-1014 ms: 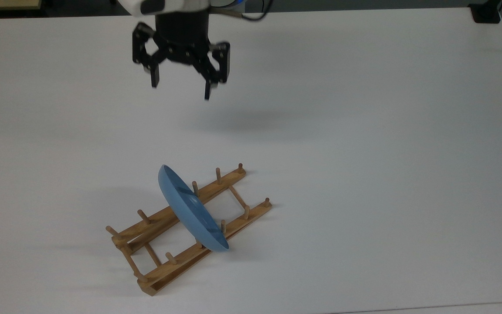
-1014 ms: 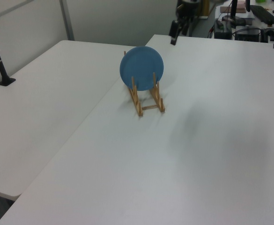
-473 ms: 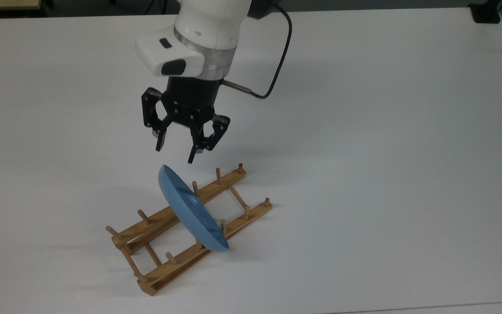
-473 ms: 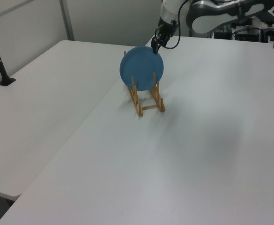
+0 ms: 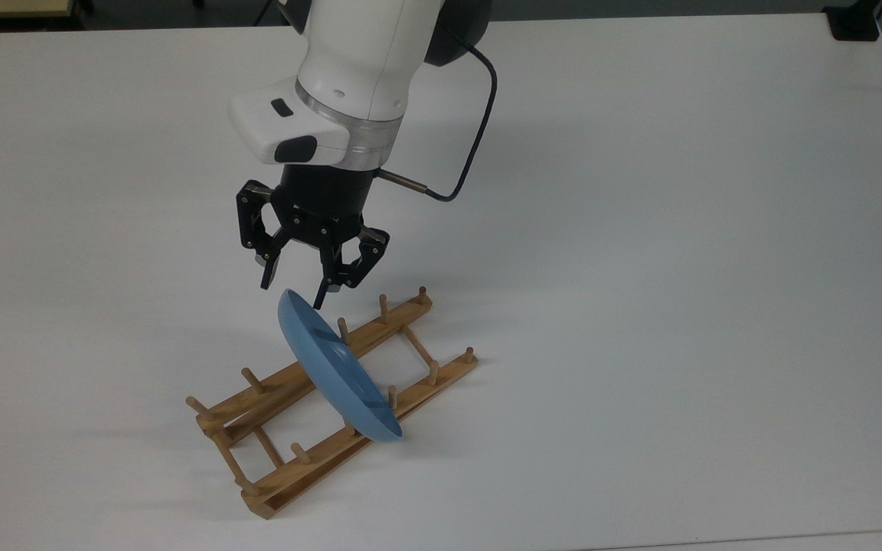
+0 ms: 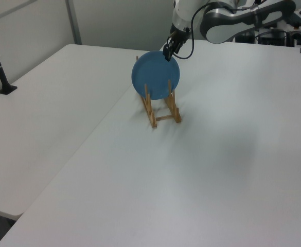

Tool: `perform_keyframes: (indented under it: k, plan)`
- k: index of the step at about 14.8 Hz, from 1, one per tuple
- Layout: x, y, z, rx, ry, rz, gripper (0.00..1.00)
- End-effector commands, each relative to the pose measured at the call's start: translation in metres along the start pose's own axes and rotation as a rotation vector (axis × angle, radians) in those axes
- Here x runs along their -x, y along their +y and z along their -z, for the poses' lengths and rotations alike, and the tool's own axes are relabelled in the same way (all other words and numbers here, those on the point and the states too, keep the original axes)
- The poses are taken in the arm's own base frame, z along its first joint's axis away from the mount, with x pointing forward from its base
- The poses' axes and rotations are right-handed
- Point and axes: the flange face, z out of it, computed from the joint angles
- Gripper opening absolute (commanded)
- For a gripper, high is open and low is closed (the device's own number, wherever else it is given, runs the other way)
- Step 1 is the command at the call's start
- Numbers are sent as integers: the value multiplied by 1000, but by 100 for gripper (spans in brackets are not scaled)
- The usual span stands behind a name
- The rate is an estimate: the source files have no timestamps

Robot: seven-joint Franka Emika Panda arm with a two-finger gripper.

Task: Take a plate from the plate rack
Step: 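Lower the gripper onto the plate rim and close on it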

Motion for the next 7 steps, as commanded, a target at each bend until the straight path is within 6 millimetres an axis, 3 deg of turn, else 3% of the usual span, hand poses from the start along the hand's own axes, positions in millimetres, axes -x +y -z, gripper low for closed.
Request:
perform_keyframes:
  k: [1, 7]
  plan:
    - [-6, 0, -10, 3, 48, -3, 43]
    - [-7, 7, -15, 29, 56, 18, 26]
